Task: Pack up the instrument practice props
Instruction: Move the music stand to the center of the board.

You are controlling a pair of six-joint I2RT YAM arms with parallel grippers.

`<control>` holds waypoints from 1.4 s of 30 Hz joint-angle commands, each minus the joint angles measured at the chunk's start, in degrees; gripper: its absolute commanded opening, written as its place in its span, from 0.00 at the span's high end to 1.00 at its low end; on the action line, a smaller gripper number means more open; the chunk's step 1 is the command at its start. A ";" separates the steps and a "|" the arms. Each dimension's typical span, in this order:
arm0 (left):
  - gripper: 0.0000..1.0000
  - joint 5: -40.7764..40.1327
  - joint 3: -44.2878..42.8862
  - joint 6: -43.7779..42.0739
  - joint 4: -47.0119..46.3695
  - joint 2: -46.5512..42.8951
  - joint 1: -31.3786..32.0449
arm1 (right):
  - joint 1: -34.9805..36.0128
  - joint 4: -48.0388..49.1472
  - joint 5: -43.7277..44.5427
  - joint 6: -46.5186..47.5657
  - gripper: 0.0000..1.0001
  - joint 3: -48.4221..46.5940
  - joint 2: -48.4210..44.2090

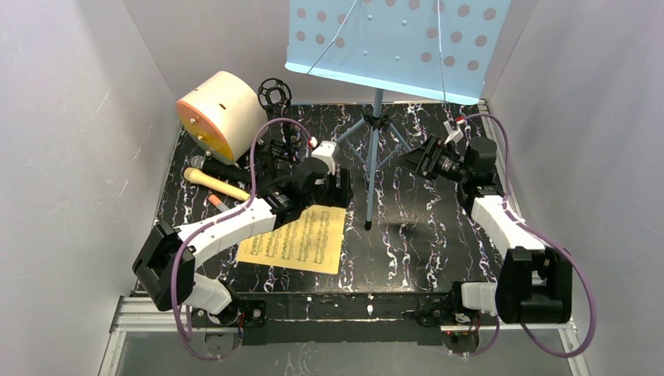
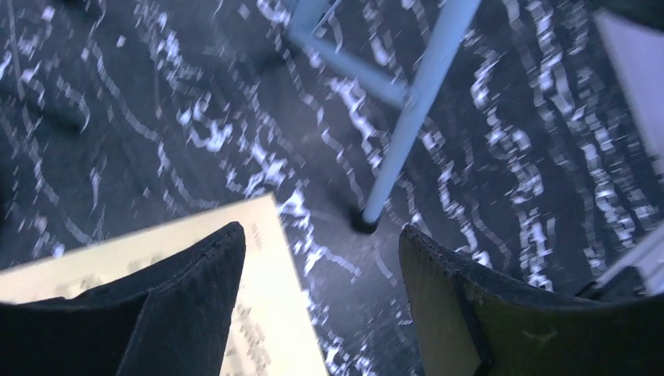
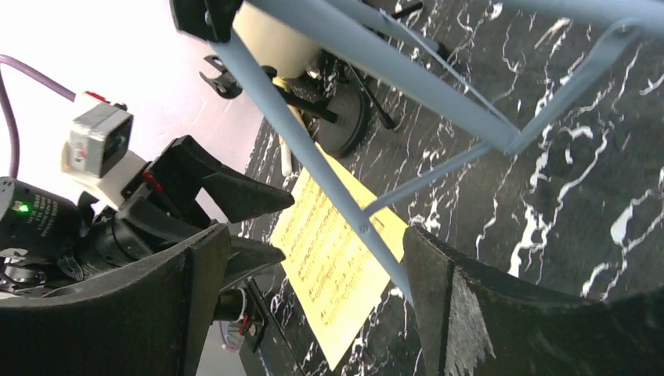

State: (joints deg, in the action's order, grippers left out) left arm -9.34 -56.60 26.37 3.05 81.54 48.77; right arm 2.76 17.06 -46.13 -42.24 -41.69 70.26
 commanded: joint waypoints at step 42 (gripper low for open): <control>0.98 25.88 -9.13 -0.34 -26.55 18.65 -4.59 | 2.24 43.15 -13.08 -20.75 0.99 -16.93 25.37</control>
State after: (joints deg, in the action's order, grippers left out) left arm 13.43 -68.60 23.16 -21.85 103.63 44.05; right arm 5.37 59.79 -57.19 -65.89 -60.45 99.72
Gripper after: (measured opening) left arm 0.171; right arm 0.156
